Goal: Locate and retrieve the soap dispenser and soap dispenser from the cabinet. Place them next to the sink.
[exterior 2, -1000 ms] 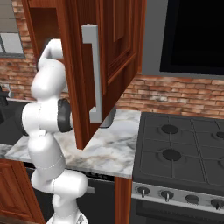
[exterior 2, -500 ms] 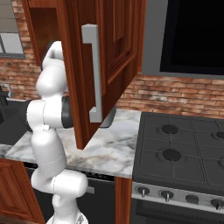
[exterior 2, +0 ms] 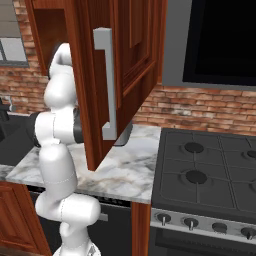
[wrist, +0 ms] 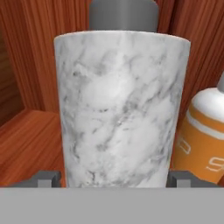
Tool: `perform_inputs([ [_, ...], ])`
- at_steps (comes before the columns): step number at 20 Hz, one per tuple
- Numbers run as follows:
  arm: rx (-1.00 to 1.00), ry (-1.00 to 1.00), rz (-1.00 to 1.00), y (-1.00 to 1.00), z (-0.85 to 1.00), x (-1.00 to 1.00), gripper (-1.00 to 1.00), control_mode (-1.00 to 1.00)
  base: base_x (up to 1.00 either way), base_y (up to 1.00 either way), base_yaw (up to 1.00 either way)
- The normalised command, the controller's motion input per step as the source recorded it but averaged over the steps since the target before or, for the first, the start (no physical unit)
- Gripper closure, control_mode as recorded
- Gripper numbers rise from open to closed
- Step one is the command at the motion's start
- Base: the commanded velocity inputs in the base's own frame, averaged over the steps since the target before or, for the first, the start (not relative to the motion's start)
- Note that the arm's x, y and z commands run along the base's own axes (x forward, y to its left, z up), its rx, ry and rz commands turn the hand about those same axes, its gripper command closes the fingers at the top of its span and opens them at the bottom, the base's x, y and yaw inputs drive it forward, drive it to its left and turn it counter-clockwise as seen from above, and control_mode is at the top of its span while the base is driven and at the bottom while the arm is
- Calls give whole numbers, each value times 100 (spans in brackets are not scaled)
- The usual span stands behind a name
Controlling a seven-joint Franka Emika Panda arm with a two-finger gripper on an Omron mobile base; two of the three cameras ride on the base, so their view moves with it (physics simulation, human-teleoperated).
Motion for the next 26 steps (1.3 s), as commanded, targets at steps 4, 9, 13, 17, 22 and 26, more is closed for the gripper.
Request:
perform_inputs([
  [4, 1, 0, 0, 3, -8, -12, 100, -100, 0, 0, 0],
  [9, 1, -4, -3, 0, -2, -35, 100, -100, 0, 0, 0],
  [13, 0, -7, -5, -2, 0, -46, 100, -100, 0, 0, 0],
  [17, 1, -8, -4, -6, 0, -66, 100, -100, 0, 0, 0],
  [22, 1, -4, 1, 0, 0, -79, 100, -100, 0, 0, 0],
  [26, 3, -5, 2, 0, 0, -96, 100, -100, 0, 0, 0],
])
